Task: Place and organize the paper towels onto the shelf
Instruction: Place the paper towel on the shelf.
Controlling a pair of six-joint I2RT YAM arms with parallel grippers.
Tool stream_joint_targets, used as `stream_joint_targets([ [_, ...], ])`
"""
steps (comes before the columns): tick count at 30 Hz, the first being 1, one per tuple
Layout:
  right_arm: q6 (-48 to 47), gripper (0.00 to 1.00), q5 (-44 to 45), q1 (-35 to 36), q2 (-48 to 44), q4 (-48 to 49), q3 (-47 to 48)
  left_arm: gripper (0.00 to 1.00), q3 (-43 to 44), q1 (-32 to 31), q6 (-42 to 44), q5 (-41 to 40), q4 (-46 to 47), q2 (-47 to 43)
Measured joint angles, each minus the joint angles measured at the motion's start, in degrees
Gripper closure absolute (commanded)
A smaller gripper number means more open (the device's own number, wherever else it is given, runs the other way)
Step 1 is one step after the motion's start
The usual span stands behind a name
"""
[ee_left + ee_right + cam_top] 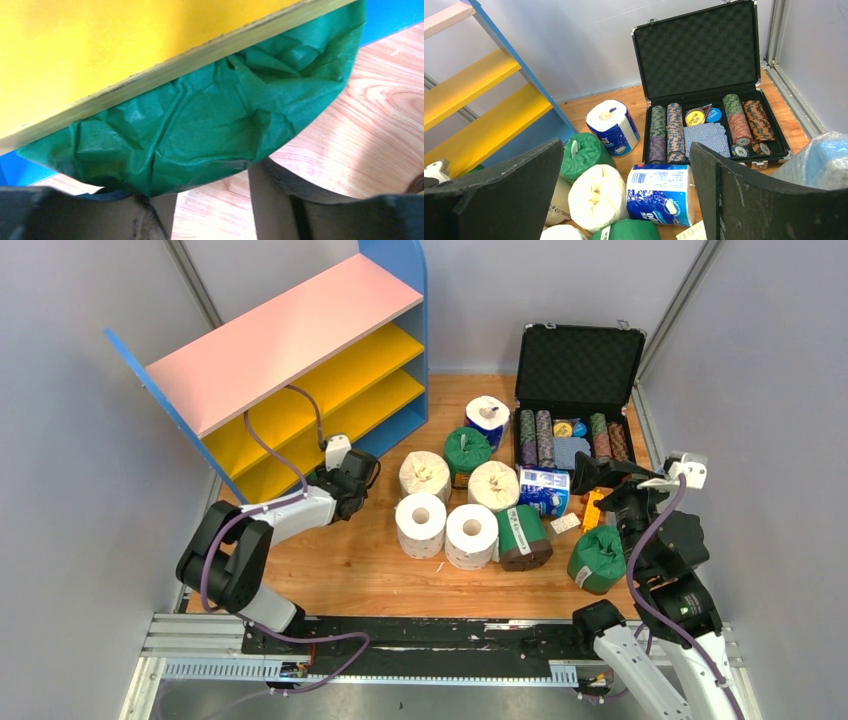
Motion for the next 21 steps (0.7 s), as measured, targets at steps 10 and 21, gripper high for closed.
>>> stream_joint_targets([
  [10, -0.02, 0.0, -0.02, 0.0, 0.42, -0.52, 0.0, 0.14, -1.97, 1.07, -0.07, 2.67, -1.77, -9.84],
  [21, -0.02, 0.0, -0.04, 0.0, 0.87, -0.9, 0.0, 0.0, -6.58, 3.67, -0.74, 0.83, 5.42, -12.9],
])
